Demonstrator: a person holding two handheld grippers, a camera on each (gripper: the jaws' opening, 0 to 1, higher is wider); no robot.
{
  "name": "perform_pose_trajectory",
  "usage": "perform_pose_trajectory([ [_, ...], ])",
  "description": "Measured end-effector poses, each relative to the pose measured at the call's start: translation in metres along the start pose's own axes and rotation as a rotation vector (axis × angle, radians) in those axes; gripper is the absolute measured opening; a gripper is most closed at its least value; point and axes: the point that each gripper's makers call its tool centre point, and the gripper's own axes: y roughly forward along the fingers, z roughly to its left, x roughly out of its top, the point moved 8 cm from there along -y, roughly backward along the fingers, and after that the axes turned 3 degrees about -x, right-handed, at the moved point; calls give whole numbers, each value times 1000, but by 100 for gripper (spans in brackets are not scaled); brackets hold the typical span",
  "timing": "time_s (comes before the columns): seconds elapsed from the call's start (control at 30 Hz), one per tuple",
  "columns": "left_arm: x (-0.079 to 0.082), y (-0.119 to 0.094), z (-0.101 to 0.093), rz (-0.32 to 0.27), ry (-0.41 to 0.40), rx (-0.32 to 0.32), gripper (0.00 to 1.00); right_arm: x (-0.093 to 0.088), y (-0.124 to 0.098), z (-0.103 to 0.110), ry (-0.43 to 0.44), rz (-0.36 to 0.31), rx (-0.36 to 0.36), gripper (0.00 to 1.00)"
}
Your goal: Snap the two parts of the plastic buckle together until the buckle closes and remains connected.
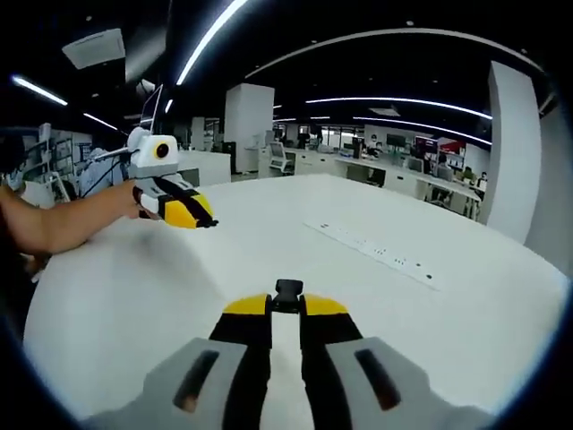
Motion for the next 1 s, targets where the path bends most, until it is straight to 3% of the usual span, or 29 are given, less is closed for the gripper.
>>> perform_pose_trajectory([
  [0.23, -3, 1, -3, 18, 19, -23, 10, 1, -3, 4, -12, -12, 44, 8],
  [0.5, -4, 0, 1, 48, 17, 76, 10, -3, -1, 2, -12, 7, 29, 8],
  [0.8, -10, 1, -9, 76, 25, 74, 10, -7, 4, 9, -7, 28, 18, 8],
  [1.0, -10, 1, -21, 82, 28, 37, 10, -10, 8, 24, -19, 50, 39, 8],
])
